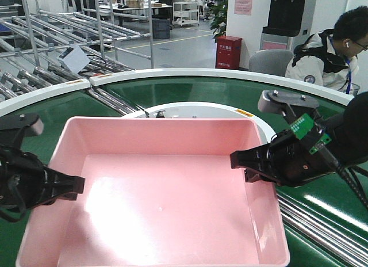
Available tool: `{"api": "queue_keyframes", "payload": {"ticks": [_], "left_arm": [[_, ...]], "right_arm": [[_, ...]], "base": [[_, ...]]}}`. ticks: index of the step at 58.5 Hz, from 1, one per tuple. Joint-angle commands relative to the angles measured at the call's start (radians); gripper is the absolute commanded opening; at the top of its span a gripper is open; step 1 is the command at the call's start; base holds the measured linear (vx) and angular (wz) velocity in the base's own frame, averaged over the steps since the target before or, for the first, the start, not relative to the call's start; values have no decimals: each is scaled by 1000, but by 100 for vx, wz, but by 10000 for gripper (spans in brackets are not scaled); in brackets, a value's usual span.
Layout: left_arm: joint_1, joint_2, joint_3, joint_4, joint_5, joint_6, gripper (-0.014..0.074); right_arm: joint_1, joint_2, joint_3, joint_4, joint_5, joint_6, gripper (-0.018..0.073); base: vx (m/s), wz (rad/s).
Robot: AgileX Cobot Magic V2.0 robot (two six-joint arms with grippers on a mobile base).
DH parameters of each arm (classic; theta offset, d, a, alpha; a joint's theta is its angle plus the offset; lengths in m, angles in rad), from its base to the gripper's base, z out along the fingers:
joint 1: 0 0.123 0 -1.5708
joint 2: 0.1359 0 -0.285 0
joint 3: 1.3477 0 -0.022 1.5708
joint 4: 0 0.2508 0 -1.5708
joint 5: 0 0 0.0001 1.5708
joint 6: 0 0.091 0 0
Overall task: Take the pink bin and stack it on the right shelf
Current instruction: 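Lower both grippers onto opposite side walls of the pink bin, then close both grippers on the bin walls and lift the bin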
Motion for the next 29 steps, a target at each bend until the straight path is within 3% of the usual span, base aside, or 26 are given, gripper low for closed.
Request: {"api": "queue_keyframes", "payload": {"ticks": [1,29], "left_arm": [[-7,-77,-20,-36,-63,3,-1],[-7,-112,-20,-34,-41,11,-1]], "right_arm": [[-5,-39,-41,-11,-45,-24,-9],[-5,-39,-41,-7,-31,-23,-9]], "base": [[0,0],[0,0]]}}
